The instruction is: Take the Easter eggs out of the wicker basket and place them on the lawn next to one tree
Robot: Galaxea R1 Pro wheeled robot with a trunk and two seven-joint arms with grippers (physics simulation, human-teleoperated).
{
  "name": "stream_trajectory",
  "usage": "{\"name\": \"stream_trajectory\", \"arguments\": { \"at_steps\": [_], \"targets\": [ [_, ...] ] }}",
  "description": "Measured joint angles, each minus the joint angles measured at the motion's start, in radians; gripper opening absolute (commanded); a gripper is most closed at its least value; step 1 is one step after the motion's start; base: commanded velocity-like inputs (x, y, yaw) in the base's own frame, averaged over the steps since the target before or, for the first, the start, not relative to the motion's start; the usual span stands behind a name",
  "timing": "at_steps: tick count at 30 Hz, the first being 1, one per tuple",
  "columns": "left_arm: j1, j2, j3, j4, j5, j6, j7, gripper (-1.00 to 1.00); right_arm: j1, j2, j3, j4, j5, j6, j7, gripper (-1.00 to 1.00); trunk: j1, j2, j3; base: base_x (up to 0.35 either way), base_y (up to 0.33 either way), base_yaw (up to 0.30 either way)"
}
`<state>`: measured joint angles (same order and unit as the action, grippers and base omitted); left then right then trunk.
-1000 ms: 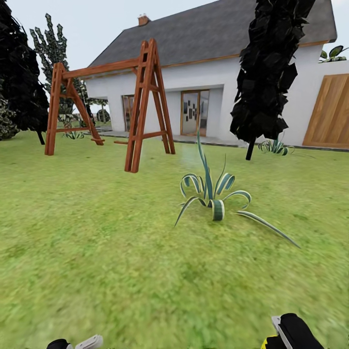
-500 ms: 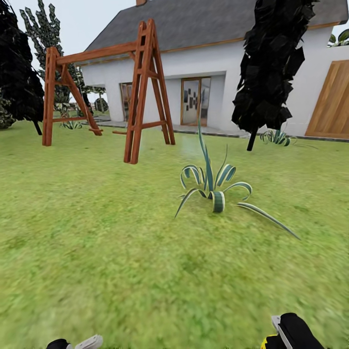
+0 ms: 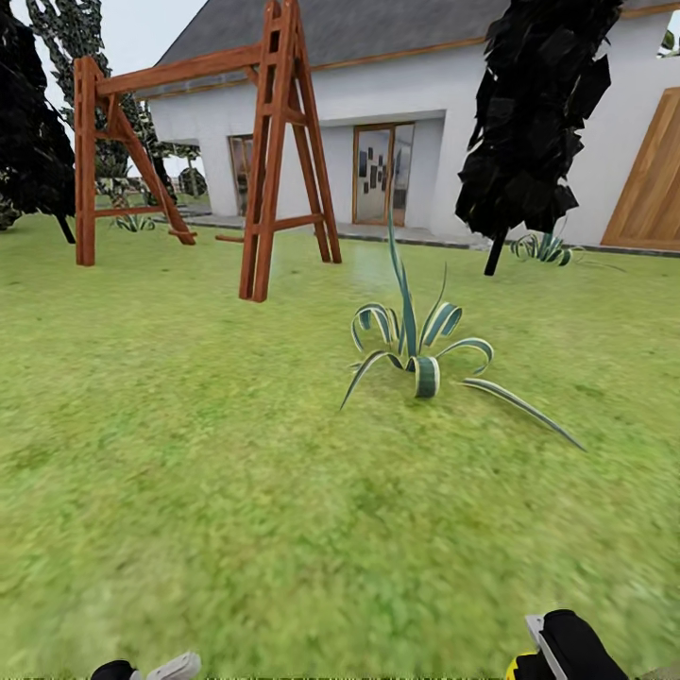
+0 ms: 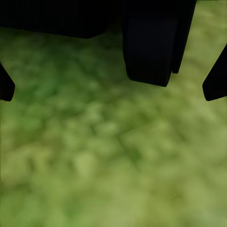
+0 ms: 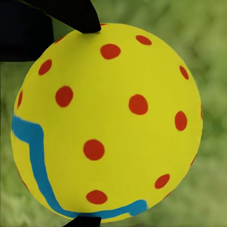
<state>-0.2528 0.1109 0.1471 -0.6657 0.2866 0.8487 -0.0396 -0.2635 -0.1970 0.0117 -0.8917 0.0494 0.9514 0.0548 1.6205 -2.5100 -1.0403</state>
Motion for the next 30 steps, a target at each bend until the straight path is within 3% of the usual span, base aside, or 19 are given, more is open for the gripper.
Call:
{"name": "stream_trajectory", "arguments": {
  "at_steps": [9,14,16,20,30],
  "targets": [
    [0.0,0.009,0.003,-0.015,0.001,0.001,-0.002,1.0,0.0,0.001,0.002,0.0,0.0,0.0,-0.001,-1.0,0.004,-0.002,-0.035,0.0,0.0,0.0],
    [0.0,0.119,0.008,-0.212,0.002,0.023,-0.004,1.0,0.0,0.001,0.001,0.001,0.001,0.0,-0.001,-1.0,0.006,-0.003,-0.054,0.0,0.0,0.0],
    [0.0,0.134,0.009,-0.299,0.006,0.065,-0.004,1.0,0.0,0.0,0.0,0.0,0.001,0.0,-0.001,-1.0,0.007,-0.004,-0.062,0.0,0.0,0.0],
    [0.0,0.132,0.011,-0.527,0.011,0.109,0.0,1.0,0.0,0.0,-0.001,0.0,0.001,0.0,-0.001,-1.0,0.009,-0.005,-0.077,0.0,0.0,0.0],
    [0.0,0.127,0.009,-0.546,0.006,0.112,0.003,1.0,0.0,-0.006,-0.003,-0.001,0.0,0.0,-0.001,-1.0,0.013,-0.007,-0.116,0.0,0.0,0.0]
  ]
}}
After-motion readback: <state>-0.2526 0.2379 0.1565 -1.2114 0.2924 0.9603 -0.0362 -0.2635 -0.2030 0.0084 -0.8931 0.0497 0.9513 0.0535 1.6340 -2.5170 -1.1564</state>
